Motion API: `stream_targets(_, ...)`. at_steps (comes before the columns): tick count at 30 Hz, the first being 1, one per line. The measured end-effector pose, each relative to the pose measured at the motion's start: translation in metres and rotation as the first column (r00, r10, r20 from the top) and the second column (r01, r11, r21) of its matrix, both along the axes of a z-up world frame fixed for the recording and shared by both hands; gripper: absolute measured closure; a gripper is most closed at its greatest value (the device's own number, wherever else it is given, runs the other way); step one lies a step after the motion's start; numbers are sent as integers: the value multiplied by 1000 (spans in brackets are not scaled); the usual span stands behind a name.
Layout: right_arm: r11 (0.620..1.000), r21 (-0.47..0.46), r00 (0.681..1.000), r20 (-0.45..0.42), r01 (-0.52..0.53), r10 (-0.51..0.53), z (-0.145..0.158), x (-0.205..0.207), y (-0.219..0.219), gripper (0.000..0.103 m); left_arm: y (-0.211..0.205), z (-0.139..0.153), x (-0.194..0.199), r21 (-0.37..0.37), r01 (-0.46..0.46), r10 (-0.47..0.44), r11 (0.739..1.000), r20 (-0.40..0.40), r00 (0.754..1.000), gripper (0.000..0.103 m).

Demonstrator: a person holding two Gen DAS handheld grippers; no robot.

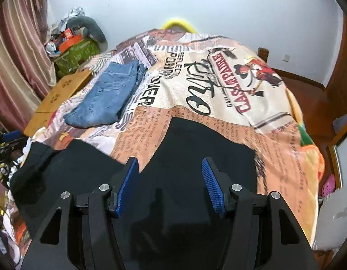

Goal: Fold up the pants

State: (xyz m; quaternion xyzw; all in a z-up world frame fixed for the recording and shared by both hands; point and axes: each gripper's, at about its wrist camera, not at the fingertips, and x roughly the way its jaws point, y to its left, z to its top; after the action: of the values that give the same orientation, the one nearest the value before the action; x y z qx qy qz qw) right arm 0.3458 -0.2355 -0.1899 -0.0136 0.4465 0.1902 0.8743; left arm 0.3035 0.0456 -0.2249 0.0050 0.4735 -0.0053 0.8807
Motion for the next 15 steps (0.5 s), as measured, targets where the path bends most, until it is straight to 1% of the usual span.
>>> stream_targets(3,1000,-12,1000,-27,-15,15,-17,23,10,48,-8,-14,15,9,9,-9,1000,-27,1000,34)
stream_targets(6,1000,-13,998,-65,-23,23,-33,47,16,48,-13,-28,26,3,12,-12,1000,-48,999,34)
stream_targets(9,1000,-4,992,-129,-15,14,-52,69,20,48,-16,-41,35,-18,15,-16,1000,-78,997,34)
stream_targets(11,1000,6,985,-172,-8,9,-65,78,22,48,-19,-51,39,-16,20,-21,1000,-98,995,34)
stream_targets(13,999,48,971,-240,4,8,-82,84,21,54,-21,-57,40,-5,26,-26,1000,-108,994,34)
stream_targets(14,998,58,968,-250,12,3,-89,84,20,55,-22,-60,40,0,27,-27,1000,-113,993,34)
stream_targets(15,999,54,970,-242,7,6,-92,82,21,58,-23,-63,40,2,29,-29,1000,-121,992,34)
